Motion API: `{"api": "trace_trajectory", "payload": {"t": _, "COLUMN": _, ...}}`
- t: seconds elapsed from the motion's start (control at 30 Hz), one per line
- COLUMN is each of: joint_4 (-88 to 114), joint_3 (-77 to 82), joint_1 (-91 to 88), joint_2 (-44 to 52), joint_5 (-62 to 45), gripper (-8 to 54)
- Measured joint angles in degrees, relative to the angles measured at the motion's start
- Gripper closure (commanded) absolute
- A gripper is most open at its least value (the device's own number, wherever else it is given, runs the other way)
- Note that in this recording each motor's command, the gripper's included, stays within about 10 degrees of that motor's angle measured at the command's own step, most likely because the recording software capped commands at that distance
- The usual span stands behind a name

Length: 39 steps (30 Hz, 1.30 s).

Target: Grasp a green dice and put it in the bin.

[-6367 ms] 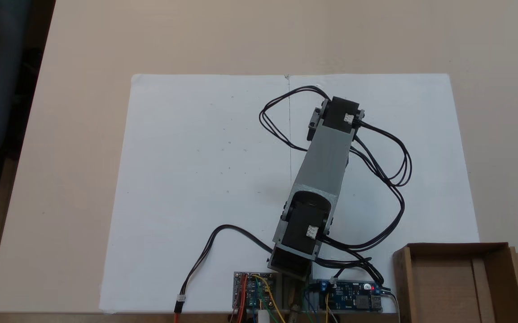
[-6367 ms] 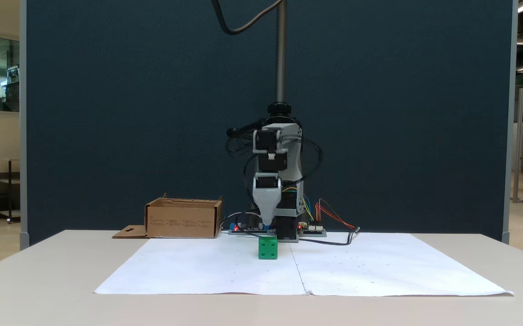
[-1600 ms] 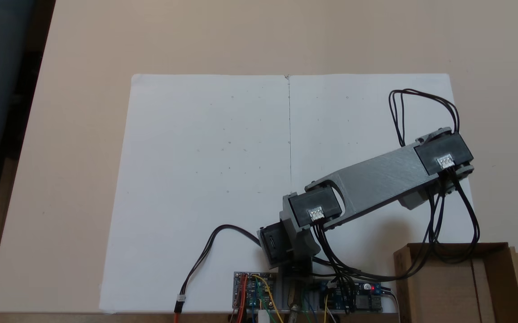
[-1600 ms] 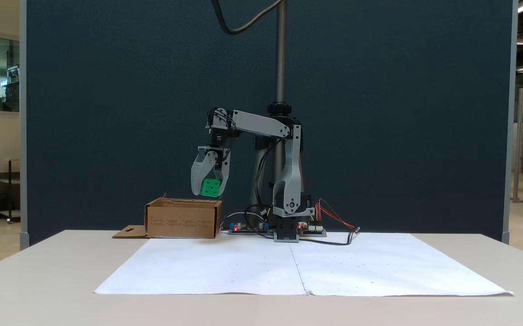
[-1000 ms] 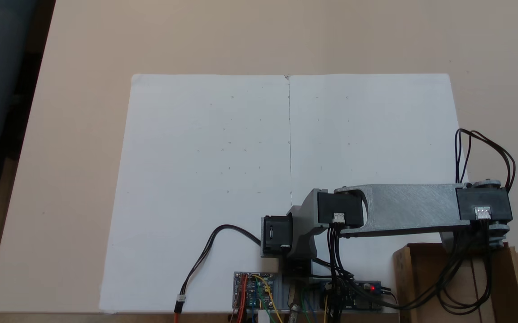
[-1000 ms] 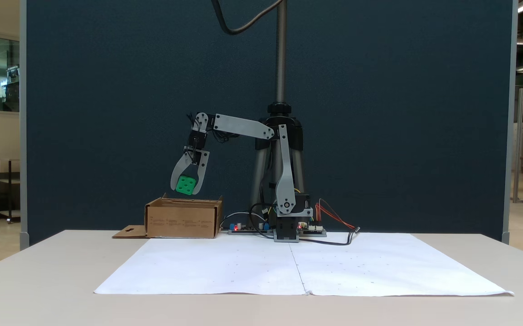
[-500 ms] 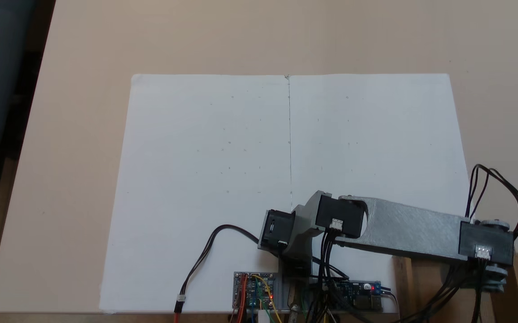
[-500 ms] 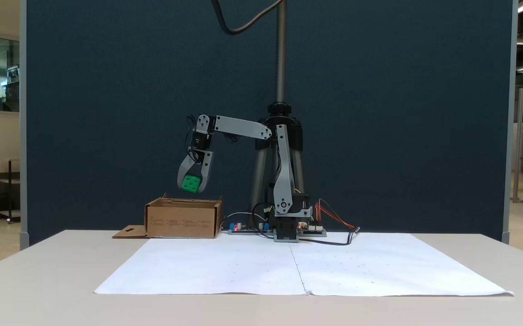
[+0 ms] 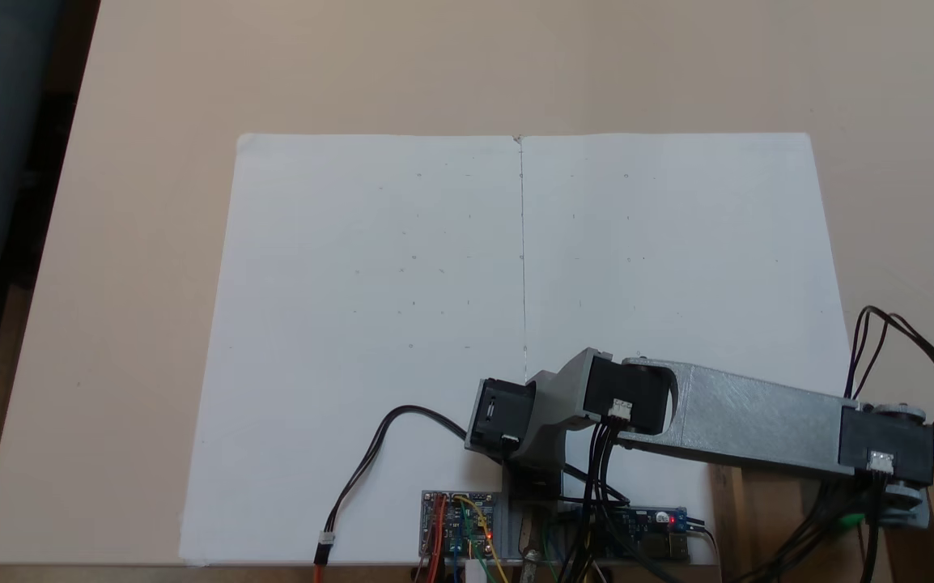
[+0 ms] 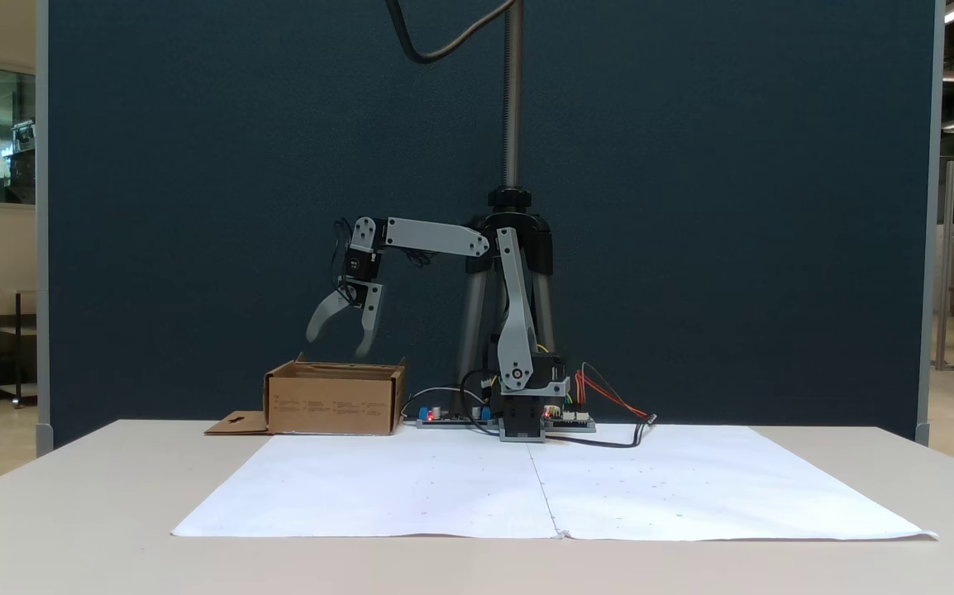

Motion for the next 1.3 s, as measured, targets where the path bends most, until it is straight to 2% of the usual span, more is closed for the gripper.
{"api": "trace_trajectory", "payload": {"t": 0.1, "joint_4": -0.4, "joint_3": -0.1, "joint_1": -5.1, "joint_2": 0.0, "joint_5": 2.0, "gripper": 3.8}}
{"api": "trace_trajectory", "payload": {"t": 0.17, "joint_4": -0.5, "joint_3": -2.3, "joint_1": -13.1, "joint_2": 0.7, "joint_5": 7.0, "gripper": 3.7}}
{"api": "trace_trajectory", "payload": {"t": 0.33, "joint_4": -0.7, "joint_3": -2.5, "joint_1": -33.1, "joint_2": 8.1, "joint_5": 12.8, "gripper": 2.7}}
{"api": "trace_trajectory", "payload": {"t": 0.73, "joint_4": -4.7, "joint_3": -2.5, "joint_1": -83.5, "joint_2": 11.9, "joint_5": 14.7, "gripper": 1.8}}
{"api": "trace_trajectory", "payload": {"t": 0.93, "joint_4": -5.1, "joint_3": -2.2, "joint_1": -92.0, "joint_2": 11.8, "joint_5": 14.9, "gripper": 1.9}}
{"api": "trace_trajectory", "payload": {"t": 1.07, "joint_4": -15.0, "joint_3": 13.3, "joint_1": -98.0, "joint_2": 16.2, "joint_5": 15.1, "gripper": 2.0}}
{"api": "trace_trajectory", "payload": {"t": 1.13, "joint_4": -19.3, "joint_3": 24.3, "joint_1": -99.7, "joint_2": 21.4, "joint_5": 15.1, "gripper": 1.9}}
{"api": "trace_trajectory", "payload": {"t": 1.3, "joint_4": -30.2, "joint_3": 38.1, "joint_1": -100.8, "joint_2": 32.9, "joint_5": 15.2, "gripper": 1.8}}
